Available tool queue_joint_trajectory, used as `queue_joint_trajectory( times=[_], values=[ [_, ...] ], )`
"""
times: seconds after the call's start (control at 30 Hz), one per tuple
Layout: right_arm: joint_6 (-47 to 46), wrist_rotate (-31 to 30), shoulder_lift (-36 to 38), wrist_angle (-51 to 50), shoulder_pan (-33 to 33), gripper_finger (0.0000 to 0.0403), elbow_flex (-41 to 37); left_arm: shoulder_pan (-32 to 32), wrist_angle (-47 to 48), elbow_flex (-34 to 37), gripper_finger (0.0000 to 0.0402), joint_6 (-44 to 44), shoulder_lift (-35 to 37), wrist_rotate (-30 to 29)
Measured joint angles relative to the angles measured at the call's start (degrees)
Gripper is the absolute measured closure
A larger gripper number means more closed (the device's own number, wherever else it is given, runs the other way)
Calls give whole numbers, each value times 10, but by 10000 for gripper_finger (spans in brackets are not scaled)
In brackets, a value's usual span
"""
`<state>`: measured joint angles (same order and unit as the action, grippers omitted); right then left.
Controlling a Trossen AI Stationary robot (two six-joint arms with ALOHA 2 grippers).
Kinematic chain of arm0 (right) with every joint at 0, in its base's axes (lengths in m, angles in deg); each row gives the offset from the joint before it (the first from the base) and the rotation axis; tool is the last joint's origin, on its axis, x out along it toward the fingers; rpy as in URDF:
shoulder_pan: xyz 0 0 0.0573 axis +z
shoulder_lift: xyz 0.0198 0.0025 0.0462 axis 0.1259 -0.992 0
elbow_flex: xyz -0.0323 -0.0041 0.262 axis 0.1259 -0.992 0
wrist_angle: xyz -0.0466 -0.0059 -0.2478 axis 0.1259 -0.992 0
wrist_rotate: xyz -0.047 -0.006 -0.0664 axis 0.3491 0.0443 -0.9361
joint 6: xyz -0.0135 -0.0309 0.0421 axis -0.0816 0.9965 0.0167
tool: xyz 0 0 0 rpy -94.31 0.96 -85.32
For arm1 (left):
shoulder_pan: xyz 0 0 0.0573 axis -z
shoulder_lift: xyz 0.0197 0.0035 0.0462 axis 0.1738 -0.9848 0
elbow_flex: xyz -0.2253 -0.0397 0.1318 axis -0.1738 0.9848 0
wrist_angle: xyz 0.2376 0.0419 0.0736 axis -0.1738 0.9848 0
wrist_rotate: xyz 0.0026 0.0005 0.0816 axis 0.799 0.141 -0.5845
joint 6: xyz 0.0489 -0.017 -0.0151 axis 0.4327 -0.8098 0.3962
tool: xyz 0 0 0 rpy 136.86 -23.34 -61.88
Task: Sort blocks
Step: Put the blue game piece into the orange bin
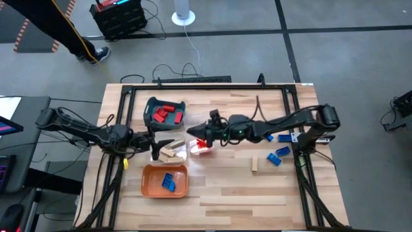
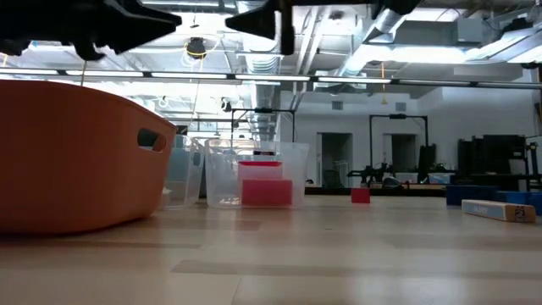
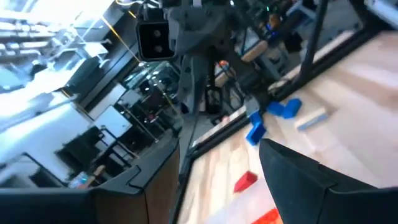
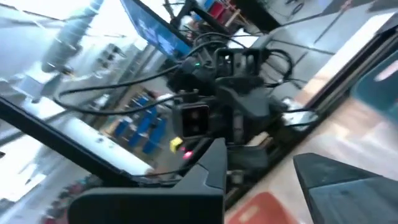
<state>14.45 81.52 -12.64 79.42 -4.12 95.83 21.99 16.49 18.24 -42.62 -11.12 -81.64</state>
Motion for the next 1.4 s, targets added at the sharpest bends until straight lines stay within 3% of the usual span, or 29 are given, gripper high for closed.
queue_joint_trajectory(
  times=[0.17,0.53,0.73,1.03,1.23,1.4],
  values=[
    [-18,0,-53,44,6,387,28,-18,-39,-9,184,64,-47,1],
    [-5,37,-89,26,1,387,85,-44,-40,-64,188,28,-129,28],
    [4,39,-88,14,6,387,85,-59,-40,-87,244,-15,-154,77],
    [16,39,-87,3,17,387,85,-61,-39,-105,371,-25,-181,84],
    [37,39,-86,-22,17,387,86,-61,-35,-105,375,-44,-179,86],
    [77,44,-86,-25,16,387,86,-61,-42,-105,375,-110,-178,89]
  ],
)
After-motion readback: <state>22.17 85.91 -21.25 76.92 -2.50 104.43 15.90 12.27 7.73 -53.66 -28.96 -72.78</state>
